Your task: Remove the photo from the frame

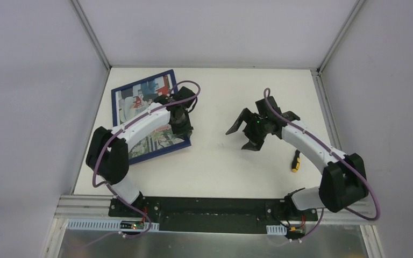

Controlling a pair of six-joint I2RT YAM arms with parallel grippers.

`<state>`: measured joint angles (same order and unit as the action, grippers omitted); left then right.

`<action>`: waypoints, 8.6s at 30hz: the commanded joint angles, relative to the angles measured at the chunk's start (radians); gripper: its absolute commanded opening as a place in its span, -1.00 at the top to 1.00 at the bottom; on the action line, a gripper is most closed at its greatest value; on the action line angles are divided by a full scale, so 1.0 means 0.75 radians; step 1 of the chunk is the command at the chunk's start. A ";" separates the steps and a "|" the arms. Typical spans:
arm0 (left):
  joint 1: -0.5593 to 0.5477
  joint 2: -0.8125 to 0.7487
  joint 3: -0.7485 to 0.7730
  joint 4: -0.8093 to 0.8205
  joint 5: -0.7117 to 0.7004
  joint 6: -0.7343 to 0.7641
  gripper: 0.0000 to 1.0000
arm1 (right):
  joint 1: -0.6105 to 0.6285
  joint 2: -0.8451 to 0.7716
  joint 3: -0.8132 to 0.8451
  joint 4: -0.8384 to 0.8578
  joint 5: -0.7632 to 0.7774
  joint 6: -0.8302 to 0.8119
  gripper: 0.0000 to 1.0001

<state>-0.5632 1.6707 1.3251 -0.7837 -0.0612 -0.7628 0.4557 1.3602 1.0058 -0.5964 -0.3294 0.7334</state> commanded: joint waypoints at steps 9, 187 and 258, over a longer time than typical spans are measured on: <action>-0.152 -0.278 -0.139 -0.032 0.150 -0.120 1.00 | 0.056 0.572 0.174 0.720 -0.416 0.202 -0.98; -0.131 -1.274 0.222 -0.372 0.040 0.220 -0.69 | 0.460 0.162 0.293 -0.736 1.027 0.218 -0.98; -0.163 -0.859 -0.264 0.185 0.407 -0.449 -0.79 | -0.356 -0.523 -0.447 -0.381 0.532 0.427 -0.98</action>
<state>-0.6750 1.1027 1.1374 -0.6804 0.2779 -1.0683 0.3832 1.0283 0.7376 -0.7662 0.0734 0.9634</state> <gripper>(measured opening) 0.894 0.989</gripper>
